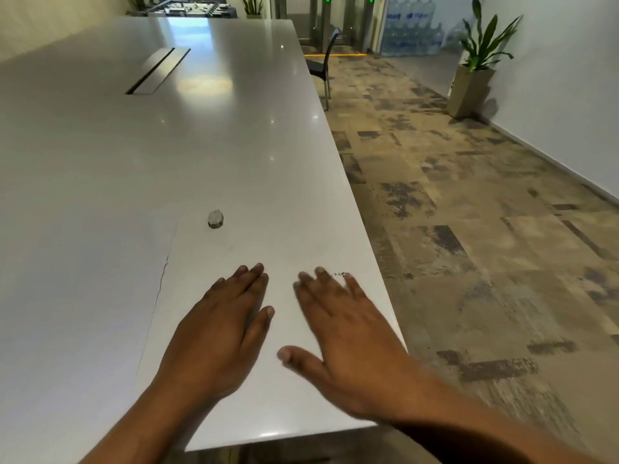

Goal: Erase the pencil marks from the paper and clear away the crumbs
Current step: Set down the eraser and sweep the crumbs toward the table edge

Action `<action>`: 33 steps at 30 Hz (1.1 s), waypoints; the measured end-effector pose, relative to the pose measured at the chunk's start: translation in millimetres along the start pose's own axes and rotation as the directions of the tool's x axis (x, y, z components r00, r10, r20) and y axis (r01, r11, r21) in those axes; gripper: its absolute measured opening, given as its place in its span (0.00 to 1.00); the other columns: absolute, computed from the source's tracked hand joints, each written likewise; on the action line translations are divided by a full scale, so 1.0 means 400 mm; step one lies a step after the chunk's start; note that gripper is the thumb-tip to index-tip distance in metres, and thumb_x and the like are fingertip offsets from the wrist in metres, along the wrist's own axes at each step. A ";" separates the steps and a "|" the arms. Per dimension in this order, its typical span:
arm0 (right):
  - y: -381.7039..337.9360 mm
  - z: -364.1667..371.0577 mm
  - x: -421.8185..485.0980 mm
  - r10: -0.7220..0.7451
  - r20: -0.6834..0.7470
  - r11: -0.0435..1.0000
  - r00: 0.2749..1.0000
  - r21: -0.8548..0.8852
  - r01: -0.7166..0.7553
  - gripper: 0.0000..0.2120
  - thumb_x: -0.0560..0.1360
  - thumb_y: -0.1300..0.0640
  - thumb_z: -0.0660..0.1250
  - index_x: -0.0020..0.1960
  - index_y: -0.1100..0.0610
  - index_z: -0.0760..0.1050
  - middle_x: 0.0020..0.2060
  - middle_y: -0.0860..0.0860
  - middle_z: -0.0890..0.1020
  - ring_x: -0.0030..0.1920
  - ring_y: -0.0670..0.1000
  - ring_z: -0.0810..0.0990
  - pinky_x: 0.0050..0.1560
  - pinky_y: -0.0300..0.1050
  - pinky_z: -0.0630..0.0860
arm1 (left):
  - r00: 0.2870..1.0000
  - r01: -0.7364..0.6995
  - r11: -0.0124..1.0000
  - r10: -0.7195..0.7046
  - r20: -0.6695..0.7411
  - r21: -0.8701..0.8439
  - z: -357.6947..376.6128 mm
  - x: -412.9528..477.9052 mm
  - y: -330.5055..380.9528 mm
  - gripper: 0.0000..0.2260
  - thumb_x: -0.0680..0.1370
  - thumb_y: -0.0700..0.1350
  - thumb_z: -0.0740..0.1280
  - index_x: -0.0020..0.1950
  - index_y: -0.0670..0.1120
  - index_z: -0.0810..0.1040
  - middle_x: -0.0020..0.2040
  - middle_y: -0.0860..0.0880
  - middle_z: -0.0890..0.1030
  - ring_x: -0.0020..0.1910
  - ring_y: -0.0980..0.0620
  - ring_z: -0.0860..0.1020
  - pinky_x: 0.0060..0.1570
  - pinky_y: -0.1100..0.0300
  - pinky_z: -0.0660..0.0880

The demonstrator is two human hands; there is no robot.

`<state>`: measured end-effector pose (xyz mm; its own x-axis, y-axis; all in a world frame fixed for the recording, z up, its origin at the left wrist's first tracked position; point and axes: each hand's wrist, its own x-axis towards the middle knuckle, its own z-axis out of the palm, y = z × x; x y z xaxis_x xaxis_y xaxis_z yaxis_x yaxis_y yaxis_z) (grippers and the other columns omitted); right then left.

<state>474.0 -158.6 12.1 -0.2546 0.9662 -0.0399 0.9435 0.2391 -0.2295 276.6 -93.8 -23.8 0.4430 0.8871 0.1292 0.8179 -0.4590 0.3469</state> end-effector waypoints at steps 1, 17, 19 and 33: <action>-0.011 0.008 -0.002 -0.024 0.024 1.000 0.999 0.000 0.024 0.40 0.78 0.28 0.41 0.81 0.52 0.42 0.80 0.47 0.44 0.78 0.46 0.34 0.77 0.52 0.34 | 1.000 0.010 1.000 -0.010 -0.002 0.001 0.002 -0.001 0.000 0.30 0.79 0.66 0.40 0.80 0.58 0.54 0.79 0.63 0.51 0.77 0.66 0.46 0.74 0.65 0.45; 0.005 0.027 -0.040 0.214 -0.083 0.977 0.973 0.037 -0.211 0.39 0.77 0.28 0.41 0.81 0.49 0.43 0.80 0.45 0.45 0.78 0.43 0.40 0.76 0.42 0.38 | 0.999 -0.040 0.999 0.040 -0.023 -0.017 -0.004 -0.002 -0.001 0.25 0.84 0.57 0.49 0.80 0.53 0.57 0.80 0.57 0.55 0.78 0.60 0.50 0.74 0.63 0.46; -0.009 0.038 -0.044 0.214 -0.040 0.977 0.976 0.023 -0.213 0.39 0.77 0.28 0.41 0.80 0.48 0.41 0.80 0.44 0.44 0.77 0.42 0.39 0.75 0.41 0.37 | 0.999 -0.045 0.999 0.045 -0.014 -0.020 -0.005 -0.005 -0.002 0.25 0.84 0.57 0.49 0.81 0.52 0.56 0.80 0.57 0.55 0.78 0.59 0.50 0.75 0.63 0.45; -0.005 0.039 -0.059 0.185 -0.044 0.975 0.982 0.132 -0.178 0.37 0.77 0.31 0.44 0.80 0.47 0.43 0.79 0.42 0.44 0.78 0.40 0.41 0.78 0.41 0.42 | 0.998 -0.056 0.995 0.053 0.037 0.078 -0.003 -0.007 0.005 0.27 0.83 0.57 0.44 0.82 0.50 0.50 0.81 0.54 0.48 0.79 0.57 0.45 0.77 0.59 0.44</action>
<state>474.7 -183.2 -1.6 -0.0661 0.9971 -0.0386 0.9373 0.0488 -0.3452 276.6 -97.1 -22.3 0.4991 0.8591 0.1132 0.8180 -0.5102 0.2654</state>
